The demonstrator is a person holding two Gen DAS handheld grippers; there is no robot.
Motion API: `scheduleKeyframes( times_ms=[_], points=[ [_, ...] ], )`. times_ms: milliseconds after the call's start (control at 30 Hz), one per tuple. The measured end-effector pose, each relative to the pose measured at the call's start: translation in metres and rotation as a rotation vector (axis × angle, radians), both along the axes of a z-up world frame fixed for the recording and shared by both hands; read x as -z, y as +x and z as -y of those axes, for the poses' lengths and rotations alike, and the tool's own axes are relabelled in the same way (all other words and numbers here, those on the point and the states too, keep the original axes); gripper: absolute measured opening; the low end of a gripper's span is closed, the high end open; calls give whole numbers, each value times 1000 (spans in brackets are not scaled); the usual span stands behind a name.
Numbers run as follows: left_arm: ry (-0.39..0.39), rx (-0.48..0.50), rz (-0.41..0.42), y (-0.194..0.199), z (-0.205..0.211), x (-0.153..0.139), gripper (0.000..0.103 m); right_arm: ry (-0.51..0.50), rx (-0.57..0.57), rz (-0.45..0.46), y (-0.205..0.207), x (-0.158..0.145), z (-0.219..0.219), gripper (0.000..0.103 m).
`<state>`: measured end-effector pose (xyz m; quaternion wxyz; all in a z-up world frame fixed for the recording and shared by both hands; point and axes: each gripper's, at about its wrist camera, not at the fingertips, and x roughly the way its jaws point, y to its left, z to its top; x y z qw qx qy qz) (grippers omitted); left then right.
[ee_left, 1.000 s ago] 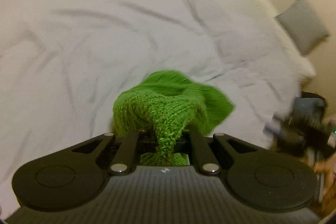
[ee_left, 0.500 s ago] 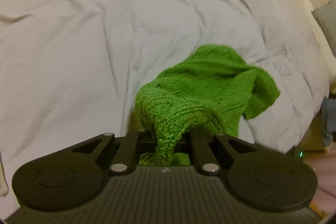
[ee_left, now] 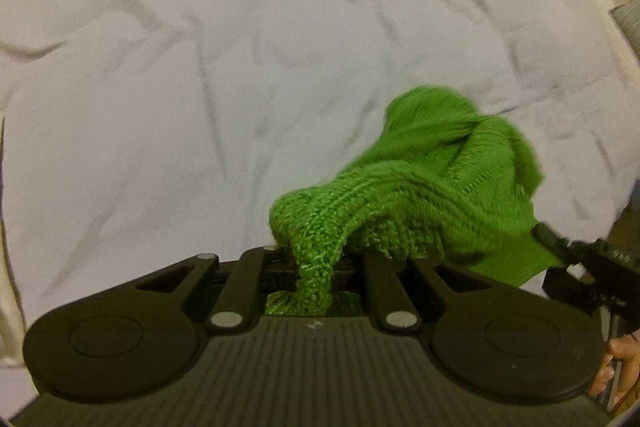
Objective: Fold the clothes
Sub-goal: 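Lift the vest with both grippers and shake it out in the air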
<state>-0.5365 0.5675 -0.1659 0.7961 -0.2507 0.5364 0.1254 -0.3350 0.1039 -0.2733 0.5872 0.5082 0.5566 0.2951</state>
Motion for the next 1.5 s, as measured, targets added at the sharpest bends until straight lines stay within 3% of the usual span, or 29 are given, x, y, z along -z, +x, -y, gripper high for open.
scheduleKeyframes(
  times_ms=[133,400,533,700,900,1133,1367,1500],
  points=[
    [-64,-79,128,-5,24,-45,6,47,5,119,28,-69,47,9],
    [-123,-285,409,-54,75,-136,6,137,-150,500,81,-246,91,9],
    [-110,-267,510,-58,86,-175,6,171,-216,608,80,-312,124,9],
    [-91,-239,635,-61,99,-222,6,257,-145,688,80,-368,154,9],
    [-72,-171,797,-48,83,-272,6,310,-24,822,100,-413,102,9],
    [14,-190,789,12,39,-279,6,263,29,798,165,-416,24,9],
    [84,-196,887,35,45,-305,6,263,-25,809,189,-401,36,9],
    [56,-222,846,24,81,-275,7,263,-56,815,203,-392,42,9]
  ],
)
